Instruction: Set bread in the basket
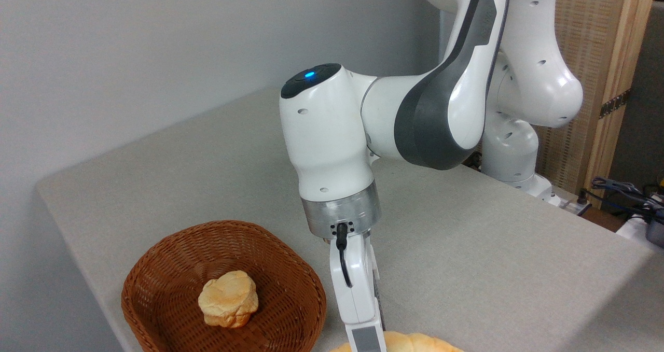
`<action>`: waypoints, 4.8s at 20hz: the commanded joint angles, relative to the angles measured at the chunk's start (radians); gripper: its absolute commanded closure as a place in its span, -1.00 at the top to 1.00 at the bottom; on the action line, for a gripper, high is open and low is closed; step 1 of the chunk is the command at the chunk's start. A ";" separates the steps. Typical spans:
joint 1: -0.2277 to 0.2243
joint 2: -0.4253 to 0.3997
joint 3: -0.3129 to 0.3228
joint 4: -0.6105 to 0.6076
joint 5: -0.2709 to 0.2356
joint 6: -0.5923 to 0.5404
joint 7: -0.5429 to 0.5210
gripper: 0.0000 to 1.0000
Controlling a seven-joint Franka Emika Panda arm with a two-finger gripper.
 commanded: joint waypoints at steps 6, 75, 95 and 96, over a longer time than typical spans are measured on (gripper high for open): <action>-0.012 0.007 0.016 -0.003 0.012 0.010 0.011 -0.33; -0.042 -0.137 -0.233 0.458 -0.273 -0.714 -0.683 1.00; -0.001 -0.082 -0.303 0.534 -0.293 -0.699 -0.771 1.00; -0.001 -0.083 -0.303 0.534 -0.293 -0.696 -0.794 1.00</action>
